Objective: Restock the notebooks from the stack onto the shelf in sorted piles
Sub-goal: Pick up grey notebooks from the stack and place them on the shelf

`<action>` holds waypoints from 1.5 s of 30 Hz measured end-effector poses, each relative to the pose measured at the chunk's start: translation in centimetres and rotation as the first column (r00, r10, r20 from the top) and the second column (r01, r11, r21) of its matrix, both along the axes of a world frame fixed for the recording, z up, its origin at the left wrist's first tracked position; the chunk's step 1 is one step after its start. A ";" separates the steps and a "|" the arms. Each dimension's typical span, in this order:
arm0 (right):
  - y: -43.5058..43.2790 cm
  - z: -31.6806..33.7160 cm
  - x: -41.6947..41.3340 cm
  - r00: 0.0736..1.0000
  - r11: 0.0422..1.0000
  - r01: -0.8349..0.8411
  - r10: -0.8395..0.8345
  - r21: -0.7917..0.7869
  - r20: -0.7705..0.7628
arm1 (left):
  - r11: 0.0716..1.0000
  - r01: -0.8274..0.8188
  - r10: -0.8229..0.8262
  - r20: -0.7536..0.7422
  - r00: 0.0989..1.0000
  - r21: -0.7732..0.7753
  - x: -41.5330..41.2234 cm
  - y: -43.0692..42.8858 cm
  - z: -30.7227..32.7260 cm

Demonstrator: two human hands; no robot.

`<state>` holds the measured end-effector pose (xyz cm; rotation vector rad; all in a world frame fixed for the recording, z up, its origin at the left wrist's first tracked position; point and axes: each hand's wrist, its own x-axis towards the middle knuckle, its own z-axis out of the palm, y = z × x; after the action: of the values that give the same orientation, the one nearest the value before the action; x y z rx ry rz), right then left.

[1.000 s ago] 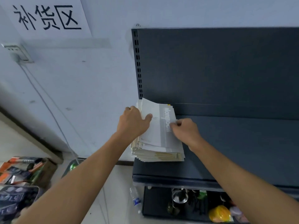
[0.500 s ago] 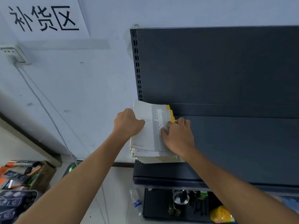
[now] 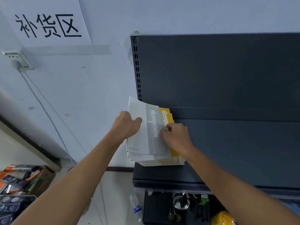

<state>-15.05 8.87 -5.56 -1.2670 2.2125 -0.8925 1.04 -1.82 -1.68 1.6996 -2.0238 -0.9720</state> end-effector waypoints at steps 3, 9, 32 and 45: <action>-0.4 0.3 -0.6 0.994 0.999 0.012 -0.015 0.034 0.106 | 0.998 0.031 -0.035 -0.053 0.998 -0.063 0.5 0.2 0.4; 0.1 1.9 -1.0 0.918 0.989 0.105 -0.055 -0.106 0.393 | 0.993 0.115 -0.118 -0.193 0.974 -0.025 -0.3 0.8 1.7; 20.9 3.9 -18.2 0.801 0.803 0.595 -0.591 -0.024 0.099 | 0.743 0.609 -0.595 0.143 0.791 -0.278 -22.9 16.1 1.7; 38.7 3.6 -33.9 0.736 0.736 0.677 -0.677 -0.012 -0.011 | 0.657 0.702 -0.683 0.177 0.709 -0.276 -40.6 33.2 1.4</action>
<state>-48.97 47.58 -1.93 -0.4164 2.7280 -1.1344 -39.59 31.39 -0.26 0.7569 -2.7641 -0.7066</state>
